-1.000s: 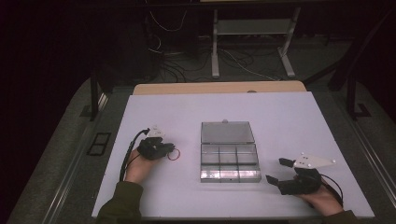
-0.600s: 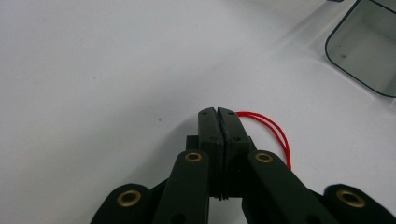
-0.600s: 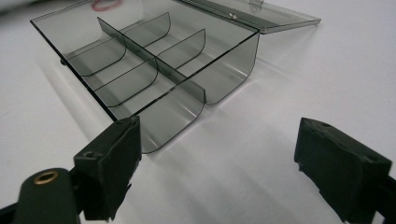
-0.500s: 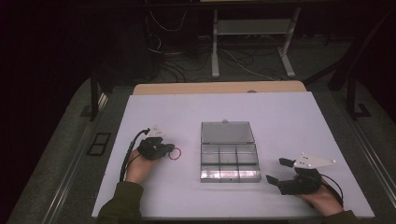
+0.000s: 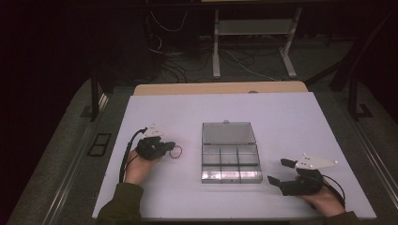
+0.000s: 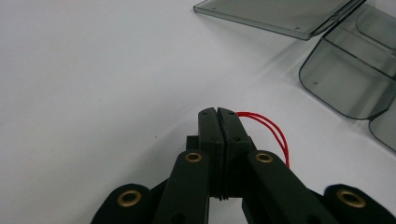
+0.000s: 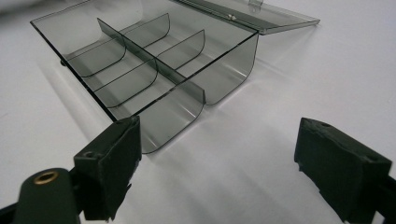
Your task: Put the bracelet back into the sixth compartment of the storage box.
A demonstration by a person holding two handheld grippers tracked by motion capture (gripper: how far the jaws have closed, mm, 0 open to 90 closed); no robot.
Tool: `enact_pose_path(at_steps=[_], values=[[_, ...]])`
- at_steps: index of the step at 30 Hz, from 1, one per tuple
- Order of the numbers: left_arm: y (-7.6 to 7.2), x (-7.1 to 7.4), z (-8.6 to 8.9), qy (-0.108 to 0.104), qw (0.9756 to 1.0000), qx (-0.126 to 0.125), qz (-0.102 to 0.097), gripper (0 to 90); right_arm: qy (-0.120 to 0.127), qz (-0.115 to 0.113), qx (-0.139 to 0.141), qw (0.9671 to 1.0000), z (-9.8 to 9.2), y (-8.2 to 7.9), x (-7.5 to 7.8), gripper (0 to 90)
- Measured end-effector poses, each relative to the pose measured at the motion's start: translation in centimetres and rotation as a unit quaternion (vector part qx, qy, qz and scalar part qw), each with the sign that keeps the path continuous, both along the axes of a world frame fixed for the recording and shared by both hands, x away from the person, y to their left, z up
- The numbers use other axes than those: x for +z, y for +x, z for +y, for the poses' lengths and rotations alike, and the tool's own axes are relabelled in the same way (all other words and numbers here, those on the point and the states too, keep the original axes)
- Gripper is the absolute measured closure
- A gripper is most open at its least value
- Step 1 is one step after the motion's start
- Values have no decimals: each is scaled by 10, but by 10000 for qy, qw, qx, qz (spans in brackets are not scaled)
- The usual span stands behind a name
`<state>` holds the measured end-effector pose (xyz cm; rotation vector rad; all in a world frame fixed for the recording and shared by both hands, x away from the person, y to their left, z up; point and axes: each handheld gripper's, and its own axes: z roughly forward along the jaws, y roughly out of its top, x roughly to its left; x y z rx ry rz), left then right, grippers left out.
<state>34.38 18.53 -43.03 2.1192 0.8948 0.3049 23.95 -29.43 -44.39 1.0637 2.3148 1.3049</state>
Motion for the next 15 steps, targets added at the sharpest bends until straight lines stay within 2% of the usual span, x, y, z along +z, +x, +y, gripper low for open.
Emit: enact_pose_path(at_steps=[2, 3, 5, 15], values=[[-1, 2, -1, -14, 10000, -17, -14, 885, 0, 0, 2, 10000, 0, 0, 0, 146], [-3, 2, -2, -92, 10000, 24, -23, 885, 0, -1, 1, 10000, 0, 0, 0, 146], [-4, 5, -3, -55, 10000, -47, -40, 885, 5, 4, -2, 10000, 0, 0, 0, 146], [-12, 14, -11, -150, 9996, -236, -93, 885, 3, 3, 1, 10000, 0, 0, 0, 146]])
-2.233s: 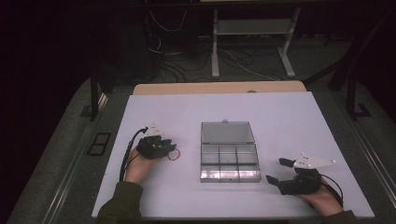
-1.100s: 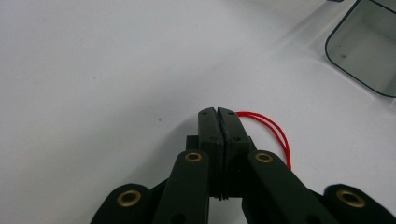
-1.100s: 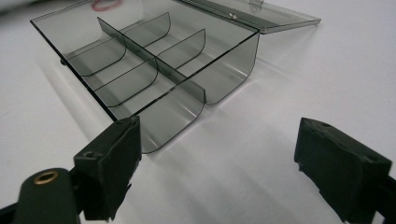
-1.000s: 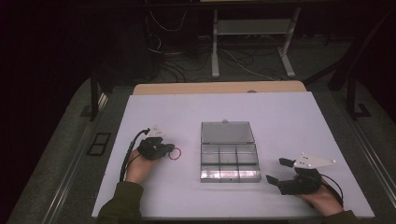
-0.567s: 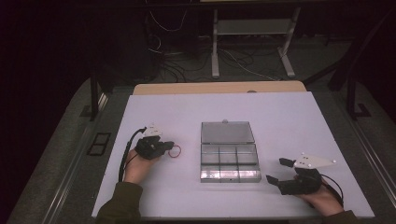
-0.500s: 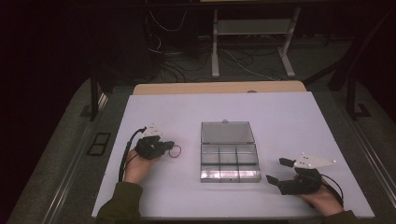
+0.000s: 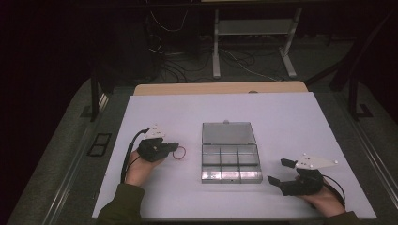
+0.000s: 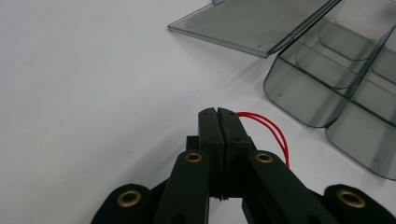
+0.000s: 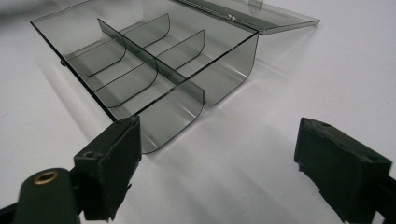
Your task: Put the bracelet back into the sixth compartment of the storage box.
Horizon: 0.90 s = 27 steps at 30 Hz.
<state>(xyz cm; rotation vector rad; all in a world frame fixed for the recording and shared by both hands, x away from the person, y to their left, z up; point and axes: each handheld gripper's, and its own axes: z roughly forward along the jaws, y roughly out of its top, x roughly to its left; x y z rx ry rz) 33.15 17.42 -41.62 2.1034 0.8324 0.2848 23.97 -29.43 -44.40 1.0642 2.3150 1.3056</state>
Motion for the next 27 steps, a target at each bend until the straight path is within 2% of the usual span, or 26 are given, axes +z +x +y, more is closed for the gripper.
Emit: enact_pose_path(at_steps=[1, 12, 16, 27], values=[[-1, 1, -2, -62, 10000, 4, -13, 885, -7, -5, -1, 10000, 0, 0, 0, 146], [-9, 10, -16, -108, 9994, -289, -122, 885, -6, -12, 16, 10000, 0, 0, 0, 146], [-11, 13, -22, -251, 9989, -375, -123, 885, -4, -12, 14, 10000, 0, 0, 0, 146], [-16, 18, -38, -321, 9974, -627, -160, 885, -4, -5, 15, 10000, 0, 1, 0, 146]])
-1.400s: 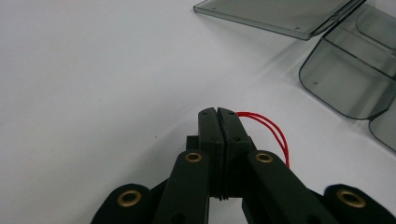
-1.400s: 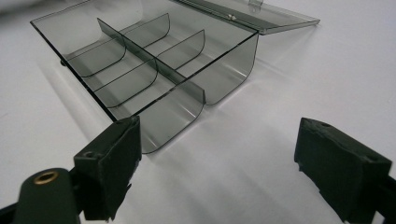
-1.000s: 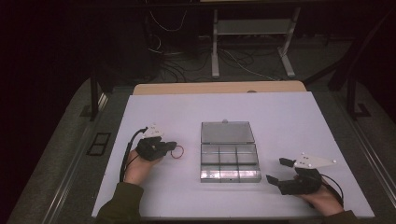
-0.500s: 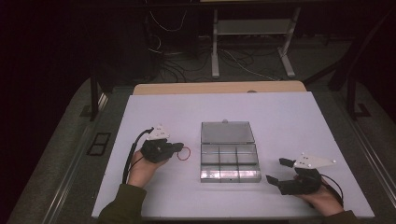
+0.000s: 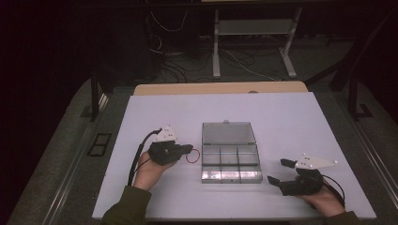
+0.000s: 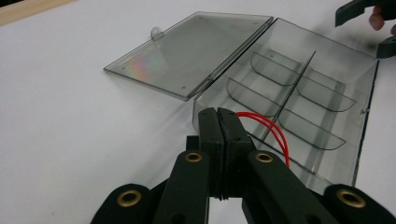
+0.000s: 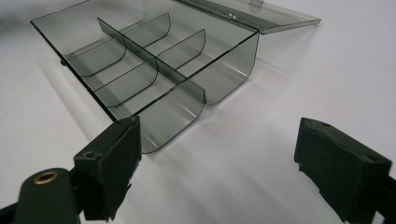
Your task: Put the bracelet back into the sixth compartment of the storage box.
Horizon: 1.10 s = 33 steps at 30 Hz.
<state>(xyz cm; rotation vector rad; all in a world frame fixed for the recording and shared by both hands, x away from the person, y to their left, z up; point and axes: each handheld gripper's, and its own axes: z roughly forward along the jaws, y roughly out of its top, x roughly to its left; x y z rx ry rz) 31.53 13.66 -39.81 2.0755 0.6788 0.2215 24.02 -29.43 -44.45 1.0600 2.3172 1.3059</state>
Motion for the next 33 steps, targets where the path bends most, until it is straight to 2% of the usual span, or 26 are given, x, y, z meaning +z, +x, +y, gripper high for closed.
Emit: enact_pose_path(at_steps=[9, 18, 33], values=[[-2, 3, -18, -85, 9998, -190, -18, 885, 19, 8, -6, 10000, 0, 0, 0, 146], [-2, 5, -45, 2, 9988, -486, -28, 885, 52, 22, -33, 10000, -1, 0, 0, 146], [-1, 2, -100, 82, 9945, -1043, -58, 885, 75, 22, -32, 10000, -1, 0, 0, 146]])
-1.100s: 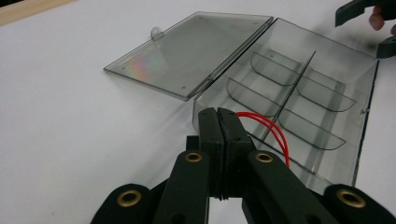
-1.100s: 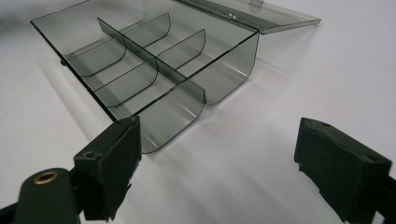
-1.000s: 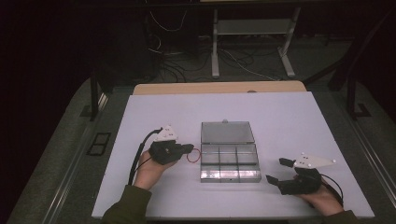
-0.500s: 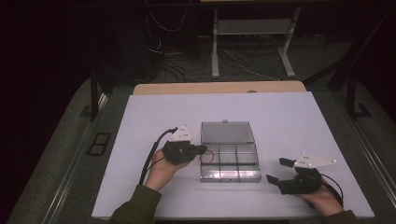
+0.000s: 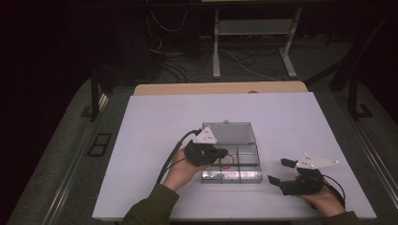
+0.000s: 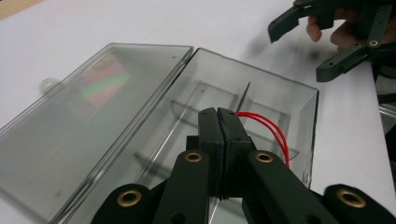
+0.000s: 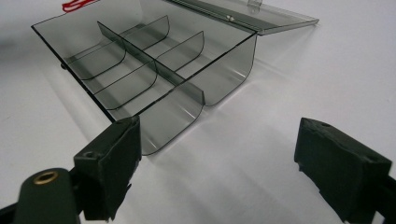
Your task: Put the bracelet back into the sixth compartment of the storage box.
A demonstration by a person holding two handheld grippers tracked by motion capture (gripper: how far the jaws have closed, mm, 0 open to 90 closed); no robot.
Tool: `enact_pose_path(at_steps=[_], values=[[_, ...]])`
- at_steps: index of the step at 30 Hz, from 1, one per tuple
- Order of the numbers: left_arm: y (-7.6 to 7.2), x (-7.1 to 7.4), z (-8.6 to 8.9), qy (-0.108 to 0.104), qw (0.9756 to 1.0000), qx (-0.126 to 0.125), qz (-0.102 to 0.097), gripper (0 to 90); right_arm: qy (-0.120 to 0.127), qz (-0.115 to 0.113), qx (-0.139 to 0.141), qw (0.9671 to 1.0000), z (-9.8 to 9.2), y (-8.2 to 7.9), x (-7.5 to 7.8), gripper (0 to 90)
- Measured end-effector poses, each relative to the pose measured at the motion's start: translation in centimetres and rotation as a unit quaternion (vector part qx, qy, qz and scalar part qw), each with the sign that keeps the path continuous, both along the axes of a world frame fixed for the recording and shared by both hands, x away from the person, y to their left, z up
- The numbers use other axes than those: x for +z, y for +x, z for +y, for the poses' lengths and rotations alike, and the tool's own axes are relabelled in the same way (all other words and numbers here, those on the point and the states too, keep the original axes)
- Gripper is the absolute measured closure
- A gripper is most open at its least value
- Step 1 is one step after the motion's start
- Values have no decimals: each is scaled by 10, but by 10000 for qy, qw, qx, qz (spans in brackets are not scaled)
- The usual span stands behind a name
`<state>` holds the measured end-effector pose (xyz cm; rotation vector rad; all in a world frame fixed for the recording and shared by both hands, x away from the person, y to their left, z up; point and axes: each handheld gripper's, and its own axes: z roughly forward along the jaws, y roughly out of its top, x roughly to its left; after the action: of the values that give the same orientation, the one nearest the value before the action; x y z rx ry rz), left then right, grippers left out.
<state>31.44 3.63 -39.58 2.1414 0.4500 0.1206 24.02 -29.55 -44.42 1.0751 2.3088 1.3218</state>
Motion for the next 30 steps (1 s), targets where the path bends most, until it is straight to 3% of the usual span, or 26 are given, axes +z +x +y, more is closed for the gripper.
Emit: enact_pose_path(at_steps=[19, 30], values=[[5, -9, -58, 191, 9987, -463, 103, 884, 24, 6, 19, 10000, 0, 0, 1, 146], [8, -24, -75, 468, 9969, -591, 206, 884, 50, -23, 7, 10000, -1, -1, 1, 146]])
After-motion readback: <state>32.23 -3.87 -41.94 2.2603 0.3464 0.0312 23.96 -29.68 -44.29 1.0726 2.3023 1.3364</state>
